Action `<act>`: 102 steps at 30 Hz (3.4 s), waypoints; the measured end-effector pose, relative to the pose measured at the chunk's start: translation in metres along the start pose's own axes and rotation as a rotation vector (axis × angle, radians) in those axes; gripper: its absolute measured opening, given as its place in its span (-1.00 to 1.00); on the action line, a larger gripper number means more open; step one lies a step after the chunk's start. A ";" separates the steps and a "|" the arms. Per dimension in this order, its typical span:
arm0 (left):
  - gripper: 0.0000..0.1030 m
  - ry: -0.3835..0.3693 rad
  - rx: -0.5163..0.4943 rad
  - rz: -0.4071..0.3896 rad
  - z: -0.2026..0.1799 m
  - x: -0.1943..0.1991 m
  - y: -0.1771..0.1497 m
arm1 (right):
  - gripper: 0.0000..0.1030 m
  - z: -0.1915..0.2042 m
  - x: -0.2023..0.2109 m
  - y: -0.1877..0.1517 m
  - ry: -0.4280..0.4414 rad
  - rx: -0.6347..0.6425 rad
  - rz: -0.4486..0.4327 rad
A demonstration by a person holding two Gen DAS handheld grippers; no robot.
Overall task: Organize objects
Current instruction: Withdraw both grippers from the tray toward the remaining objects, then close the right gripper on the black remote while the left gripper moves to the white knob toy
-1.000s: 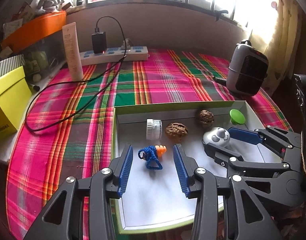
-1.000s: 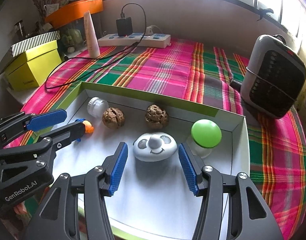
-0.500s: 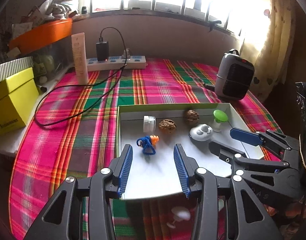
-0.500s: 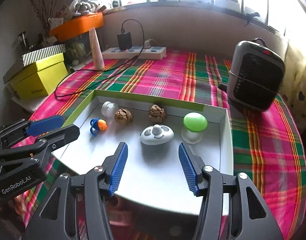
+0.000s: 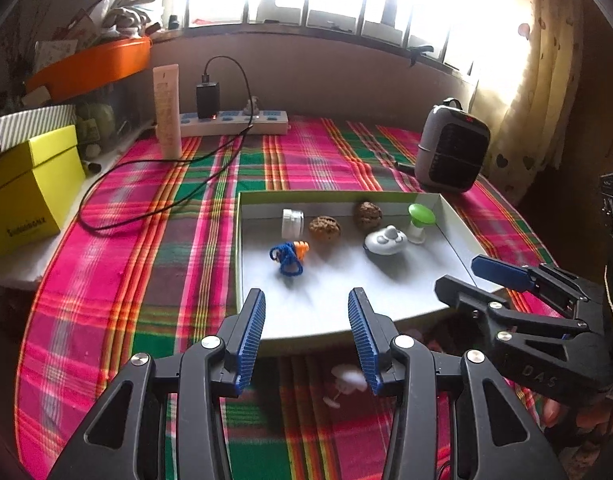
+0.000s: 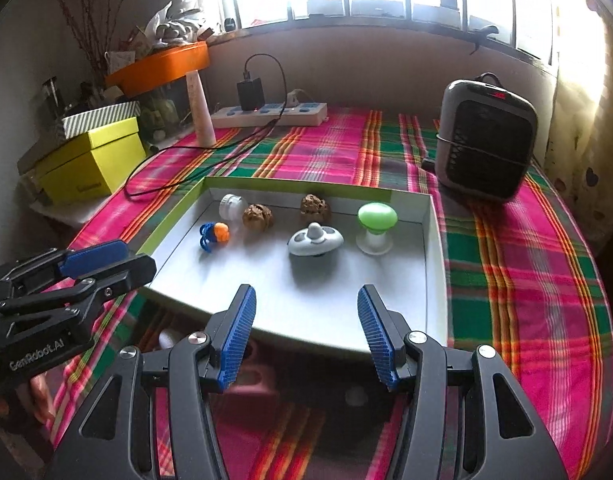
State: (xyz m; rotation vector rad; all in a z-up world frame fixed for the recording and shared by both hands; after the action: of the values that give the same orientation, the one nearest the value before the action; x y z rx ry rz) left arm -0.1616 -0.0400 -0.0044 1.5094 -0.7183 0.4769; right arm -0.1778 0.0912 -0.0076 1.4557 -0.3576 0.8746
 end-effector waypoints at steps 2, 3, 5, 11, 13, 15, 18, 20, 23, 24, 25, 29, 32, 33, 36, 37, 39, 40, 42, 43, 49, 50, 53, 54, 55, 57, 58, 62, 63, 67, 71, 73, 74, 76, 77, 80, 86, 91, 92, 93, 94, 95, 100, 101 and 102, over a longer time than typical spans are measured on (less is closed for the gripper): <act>-0.19 -0.013 0.008 -0.001 -0.001 0.002 -0.004 | 0.05 -0.003 0.007 -0.004 0.002 -0.004 -0.010; -0.19 -0.018 0.012 0.001 -0.001 0.003 -0.006 | 0.05 -0.005 0.010 -0.006 0.002 -0.008 -0.015; -0.19 -0.029 0.016 0.009 -0.003 0.003 -0.012 | 0.05 -0.009 0.015 -0.011 -0.001 -0.015 -0.023; -0.19 -0.063 0.016 0.045 -0.010 -0.003 -0.031 | 0.05 -0.021 0.025 -0.023 -0.009 -0.042 -0.028; -0.18 -0.070 0.016 0.058 -0.012 -0.005 -0.036 | 0.05 -0.024 0.028 -0.027 -0.020 -0.043 -0.028; -0.18 -0.075 0.021 0.067 -0.013 -0.007 -0.039 | 0.05 -0.027 0.028 -0.031 -0.026 -0.043 -0.019; -0.16 -0.085 0.033 0.078 -0.013 -0.009 -0.044 | 0.05 -0.033 0.030 -0.035 -0.027 -0.059 -0.018; -0.13 -0.085 0.030 0.085 -0.014 -0.011 -0.045 | 0.05 -0.036 0.031 -0.037 -0.028 -0.069 -0.018; -0.13 -0.083 0.029 0.095 -0.016 -0.015 -0.046 | 0.05 -0.039 0.031 -0.039 -0.031 -0.079 -0.016; -0.13 -0.082 0.030 0.098 -0.016 -0.017 -0.046 | 0.05 -0.040 0.031 -0.040 -0.032 -0.081 -0.014; -0.13 -0.083 0.030 0.102 -0.017 -0.018 -0.047 | 0.05 -0.041 0.030 -0.040 -0.034 -0.081 -0.011; -0.13 -0.079 0.037 0.117 -0.017 -0.024 -0.050 | 0.05 -0.044 0.027 -0.044 -0.034 -0.090 0.002; -0.13 -0.082 0.042 0.119 -0.016 -0.026 -0.051 | 0.05 -0.044 0.025 -0.044 -0.023 -0.087 0.007; -0.13 -0.081 0.045 0.122 -0.016 -0.026 -0.051 | 0.05 -0.044 0.023 -0.044 -0.021 -0.084 0.013; -0.13 -0.086 0.054 0.119 -0.015 -0.026 -0.051 | 0.05 -0.043 0.018 -0.044 -0.006 -0.083 0.025; -0.13 -0.086 0.058 0.118 -0.014 -0.026 -0.051 | 0.05 -0.043 0.016 -0.045 0.000 -0.084 0.030; -0.13 -0.087 0.061 0.115 -0.013 -0.025 -0.052 | 0.05 -0.042 0.013 -0.046 0.016 -0.083 0.043; -0.13 -0.087 0.064 0.114 -0.012 -0.026 -0.051 | 0.05 -0.041 0.011 -0.046 0.020 -0.082 0.052; -0.13 -0.076 0.067 0.115 -0.009 -0.026 -0.052 | 0.05 -0.039 0.009 -0.047 0.032 -0.077 0.060; -0.13 -0.077 0.071 0.114 -0.008 -0.026 -0.052 | 0.05 -0.037 0.008 -0.048 0.048 -0.077 0.066; -0.13 -0.068 0.093 0.109 0.001 -0.024 -0.053 | 0.05 -0.020 0.007 -0.053 0.081 -0.023 0.084; -0.13 -0.069 0.096 0.108 0.003 -0.024 -0.053 | 0.05 -0.019 0.007 -0.054 0.083 -0.017 0.087; -0.13 -0.065 0.099 0.108 0.006 -0.024 -0.053 | 0.05 -0.013 0.010 -0.058 0.095 -0.002 0.091; -0.13 -0.066 0.101 0.107 0.006 -0.024 -0.053 | 0.05 -0.010 0.012 -0.061 0.103 0.005 0.094; -0.13 -0.067 0.100 0.107 0.007 -0.024 -0.053 | 0.05 -0.008 0.012 -0.063 0.108 0.010 0.097; -0.13 -0.068 0.100 0.106 0.007 -0.024 -0.053 | 0.05 -0.003 0.015 -0.067 0.120 0.025 0.104; -0.13 -0.068 0.100 0.107 0.007 -0.024 -0.052 | 0.05 0.000 0.016 -0.069 0.124 0.037 0.108; -0.13 -0.067 0.098 0.106 0.007 -0.024 -0.053 | 0.05 0.012 0.021 -0.077 0.143 0.073 0.117; -0.13 -0.067 0.098 0.106 0.007 -0.024 -0.053 | 0.05 0.015 0.023 -0.079 0.156 0.086 0.120; -0.13 -0.069 0.099 0.105 0.008 -0.023 -0.053 | 0.05 0.017 0.027 -0.078 0.148 0.125 0.101; -0.13 -0.069 0.099 0.106 0.009 -0.023 -0.052 | 0.05 0.006 0.024 -0.069 0.098 0.104 0.083; -0.13 -0.070 0.098 0.106 0.009 -0.023 -0.052 | 0.05 0.004 0.021 -0.066 0.088 0.110 0.078; -0.13 -0.070 0.099 0.106 0.009 -0.023 -0.052 | 0.05 0.004 0.019 -0.064 0.089 0.114 0.081; -0.13 -0.067 0.096 0.107 0.009 -0.023 -0.053 | 0.05 0.002 0.012 -0.063 0.083 0.120 0.099; -0.13 -0.065 0.092 0.107 0.009 -0.023 -0.053 | 0.05 0.002 0.009 -0.062 0.083 0.122 0.105; -0.13 -0.062 0.082 0.109 0.009 -0.024 -0.053 | 0.05 0.003 0.002 -0.061 0.081 0.132 0.120; -0.13 -0.046 0.044 0.115 0.006 -0.025 -0.052 | 0.06 0.002 -0.009 -0.061 0.047 0.153 0.150; -0.13 -0.027 0.023 0.115 0.006 -0.027 -0.051 | 0.12 0.003 -0.014 -0.060 0.026 0.167 0.152; -0.13 -0.022 0.017 0.114 0.006 -0.028 -0.051 | 0.13 0.003 -0.015 -0.059 0.026 0.162 0.152; -0.13 -0.016 0.012 0.114 0.005 -0.028 -0.051 | 0.14 0.003 -0.015 -0.059 0.026 0.157 0.152; -0.13 -0.012 0.009 0.113 0.005 -0.028 -0.051 | 0.16 0.003 -0.016 -0.058 0.025 0.157 0.149; -0.13 -0.007 0.005 0.112 0.005 -0.029 -0.050 | 0.17 0.003 -0.016 -0.058 0.024 0.158 0.147; -0.13 0.014 -0.009 0.109 0.004 -0.030 -0.050 | 0.19 0.003 -0.016 -0.058 0.029 0.163 0.147; -0.13 0.016 -0.010 0.109 0.004 -0.030 -0.050 | 0.19 0.003 -0.016 -0.058 0.028 0.164 0.148; -0.13 0.017 -0.010 0.109 0.004 -0.030 -0.050 | 0.19 0.004 -0.016 -0.058 0.027 0.164 0.147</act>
State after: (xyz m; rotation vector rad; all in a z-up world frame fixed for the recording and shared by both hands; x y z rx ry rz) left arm -0.1493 -0.0411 -0.0616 1.4601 -0.7913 0.5669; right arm -0.1468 0.0898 -0.0590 1.5816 -0.3829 1.0615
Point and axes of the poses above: each gripper's, at about its wrist camera, not at the fingertips, and x roughly against the way its jaws point, z to its left, y to its top, the point moved 9 cm from there along -x, roughly the way its jaws point, and after that the axes turned 4 degrees about -x, right-handed, at the moved point
